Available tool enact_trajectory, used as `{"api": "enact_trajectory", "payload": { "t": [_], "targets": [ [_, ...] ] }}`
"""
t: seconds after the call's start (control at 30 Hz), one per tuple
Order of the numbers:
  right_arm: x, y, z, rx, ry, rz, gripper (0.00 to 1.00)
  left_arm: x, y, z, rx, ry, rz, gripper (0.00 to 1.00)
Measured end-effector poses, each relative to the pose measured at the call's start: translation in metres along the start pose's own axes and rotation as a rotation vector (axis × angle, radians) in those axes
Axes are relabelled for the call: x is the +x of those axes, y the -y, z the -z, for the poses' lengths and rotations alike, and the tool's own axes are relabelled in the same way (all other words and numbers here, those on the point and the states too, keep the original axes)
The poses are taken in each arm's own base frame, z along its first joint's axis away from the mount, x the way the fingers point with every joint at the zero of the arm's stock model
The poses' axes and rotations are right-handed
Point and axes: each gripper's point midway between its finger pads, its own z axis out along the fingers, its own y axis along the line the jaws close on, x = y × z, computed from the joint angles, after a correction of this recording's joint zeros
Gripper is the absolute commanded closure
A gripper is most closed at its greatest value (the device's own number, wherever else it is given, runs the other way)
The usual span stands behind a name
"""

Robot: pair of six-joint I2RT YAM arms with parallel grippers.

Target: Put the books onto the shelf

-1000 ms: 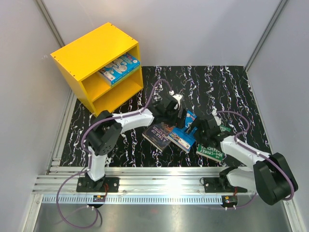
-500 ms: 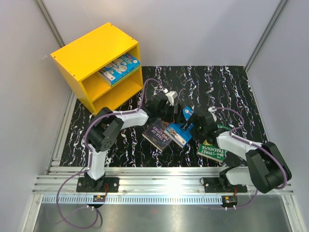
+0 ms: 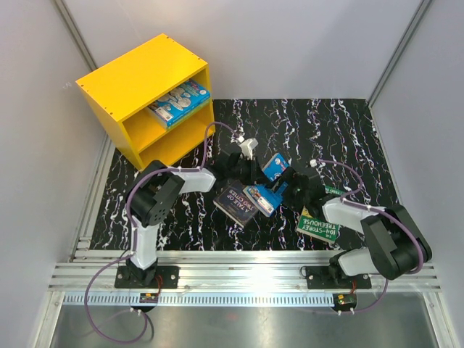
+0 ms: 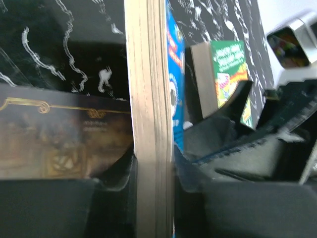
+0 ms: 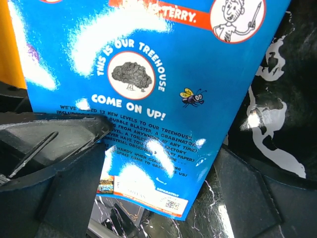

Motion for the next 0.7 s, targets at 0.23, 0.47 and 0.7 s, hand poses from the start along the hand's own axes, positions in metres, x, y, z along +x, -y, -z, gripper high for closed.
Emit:
{"api": "enact_trajectory", "payload": {
  "t": [0.23,0.47,0.7],
  "targets": [
    [0.005,-0.001,0.013,-0.04,0.007,0.005,0.0,0.008,0.009,0.007,0.005,-0.037,-0.021,1.0],
    [0.028,0.021,0.066,-0.081,0.015,0.03,0.0,0.051,0.054,0.023,0.081,-0.181,-0.015,1.0],
    [0.008,-0.005,0.118,-0.258,0.177,0.063,0.0,0.032,0.105,0.048,0.2,-0.149,0.02,1.0]
  ]
}}
